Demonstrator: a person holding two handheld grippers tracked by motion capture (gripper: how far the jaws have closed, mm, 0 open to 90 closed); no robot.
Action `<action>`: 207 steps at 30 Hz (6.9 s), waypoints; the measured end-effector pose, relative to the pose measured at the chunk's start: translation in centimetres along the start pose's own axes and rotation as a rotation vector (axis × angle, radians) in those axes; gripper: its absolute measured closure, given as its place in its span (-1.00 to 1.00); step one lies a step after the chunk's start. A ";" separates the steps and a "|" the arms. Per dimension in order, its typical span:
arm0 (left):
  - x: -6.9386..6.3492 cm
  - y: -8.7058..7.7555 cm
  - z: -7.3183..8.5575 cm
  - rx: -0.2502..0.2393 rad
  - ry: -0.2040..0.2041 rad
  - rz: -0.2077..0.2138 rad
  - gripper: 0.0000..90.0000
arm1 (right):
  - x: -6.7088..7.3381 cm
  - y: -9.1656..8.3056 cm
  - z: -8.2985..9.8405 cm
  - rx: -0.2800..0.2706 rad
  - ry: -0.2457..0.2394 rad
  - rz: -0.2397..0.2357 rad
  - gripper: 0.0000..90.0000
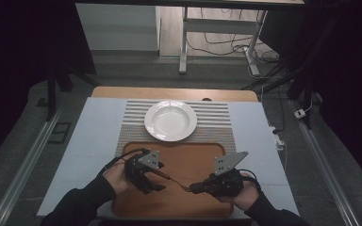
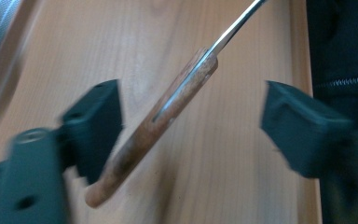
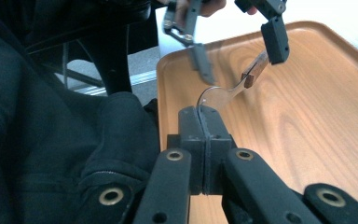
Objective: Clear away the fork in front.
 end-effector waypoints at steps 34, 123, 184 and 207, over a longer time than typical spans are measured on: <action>-2.2 -0.4 1.1 0.128 -0.016 0.160 0.77 | -2.2 -1.8 0.5 -0.063 0.094 0.187 0.17; 6.0 2.0 4.7 0.197 -0.687 -0.218 0.97 | 0.7 -8.3 7.9 -0.012 0.366 0.598 -0.98; 5.4 3.1 4.5 0.244 -0.638 -0.202 0.97 | 0.6 -8.4 8.0 -0.016 0.380 0.592 -0.90; 6.7 0.9 6.7 0.228 -0.690 -0.266 0.37 | 0.6 -8.3 8.0 -0.015 0.379 0.580 -0.93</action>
Point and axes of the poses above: each handheld gripper's, and its own axes: y roughly forward along the jaws, z roughly out of its underside, x roughly to its left, the point moved 6 cm from there along y, roughly forward along the jaws, and after that the axes turned 7 degrees about -z, right-handed, at the moved point
